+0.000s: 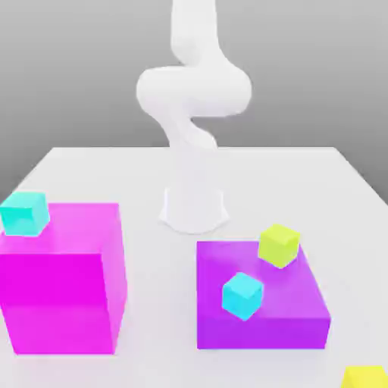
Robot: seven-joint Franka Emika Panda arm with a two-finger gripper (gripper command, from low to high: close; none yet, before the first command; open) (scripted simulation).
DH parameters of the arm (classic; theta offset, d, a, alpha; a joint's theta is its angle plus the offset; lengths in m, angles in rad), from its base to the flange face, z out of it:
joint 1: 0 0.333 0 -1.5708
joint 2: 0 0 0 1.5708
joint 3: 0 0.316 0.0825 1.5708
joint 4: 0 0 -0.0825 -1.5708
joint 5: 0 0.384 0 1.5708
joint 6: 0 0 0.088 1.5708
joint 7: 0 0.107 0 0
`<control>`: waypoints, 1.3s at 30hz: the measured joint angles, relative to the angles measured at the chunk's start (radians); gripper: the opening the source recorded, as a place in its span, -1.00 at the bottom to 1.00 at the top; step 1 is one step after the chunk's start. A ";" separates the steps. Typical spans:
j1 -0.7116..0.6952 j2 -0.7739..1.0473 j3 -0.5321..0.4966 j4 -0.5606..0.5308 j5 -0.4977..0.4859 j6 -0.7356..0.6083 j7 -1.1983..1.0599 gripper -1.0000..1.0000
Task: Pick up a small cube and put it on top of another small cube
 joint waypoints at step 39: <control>0.147 1.319 0.249 0.207 -0.331 0.329 0.605 -1.00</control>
